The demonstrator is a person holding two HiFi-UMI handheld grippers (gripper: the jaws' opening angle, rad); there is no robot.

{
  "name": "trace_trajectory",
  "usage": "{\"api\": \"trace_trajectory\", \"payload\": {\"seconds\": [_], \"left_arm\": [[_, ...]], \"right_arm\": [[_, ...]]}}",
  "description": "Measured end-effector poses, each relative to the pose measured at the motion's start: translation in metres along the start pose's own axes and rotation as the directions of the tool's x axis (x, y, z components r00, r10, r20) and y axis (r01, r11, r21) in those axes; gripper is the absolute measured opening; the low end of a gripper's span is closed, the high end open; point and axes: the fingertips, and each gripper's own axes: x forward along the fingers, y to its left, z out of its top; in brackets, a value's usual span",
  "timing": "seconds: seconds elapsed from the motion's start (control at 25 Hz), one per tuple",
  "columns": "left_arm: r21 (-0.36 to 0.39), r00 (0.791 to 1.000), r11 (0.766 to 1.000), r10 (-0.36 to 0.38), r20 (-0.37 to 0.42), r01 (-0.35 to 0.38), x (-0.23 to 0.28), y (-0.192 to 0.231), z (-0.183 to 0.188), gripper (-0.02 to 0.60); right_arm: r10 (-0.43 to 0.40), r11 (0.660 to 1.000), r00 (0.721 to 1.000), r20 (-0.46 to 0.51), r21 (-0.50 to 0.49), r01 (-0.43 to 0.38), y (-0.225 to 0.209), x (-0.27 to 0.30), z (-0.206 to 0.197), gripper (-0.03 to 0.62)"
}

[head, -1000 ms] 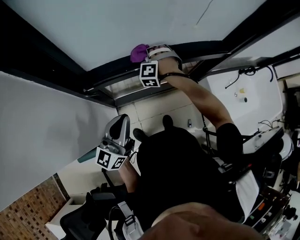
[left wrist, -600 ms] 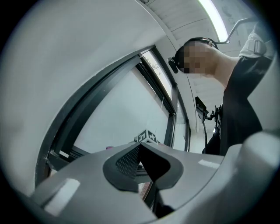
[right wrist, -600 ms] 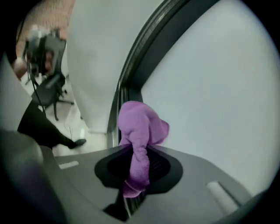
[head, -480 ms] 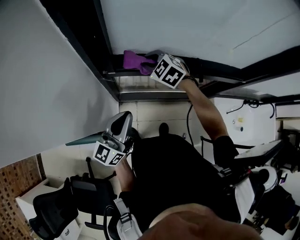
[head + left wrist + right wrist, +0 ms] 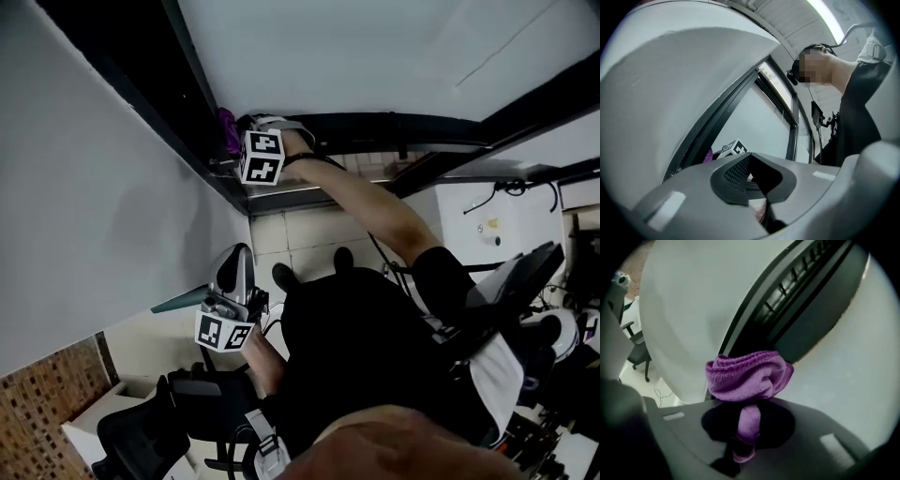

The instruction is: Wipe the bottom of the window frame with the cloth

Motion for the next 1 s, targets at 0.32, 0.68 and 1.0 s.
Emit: {"api": "trace_trajectory", "payload": {"seconds": [0.32,0.68,1.0], "left_arm": [[0.018,0.997,0.997,-0.072,-0.04,0.072,0.028,-0.022,-0.002,0.002],[-0.007,0.985,0.989,-0.147,-0.094,0.147,0.062,-0.05,-0.024,0.002],[-0.017,0.974,0.981,-0.196,-0.118,0.195,0.084,-0.071,-0.036,0.002]], "right_arm": [[-0.085,0.975,0.988,-0.13,-0.214,0.055,-0.003,-0.03,-0.056,0.058],[-0.175,0.953,0.925,-0.337,-0.295,0.073,-0.031,-0.088,-0.175,0.058],[-0.254,0.915,0.823,-0.508,-0.403,0.033,-0.048,-0.12,-0.243,0.057]]}}
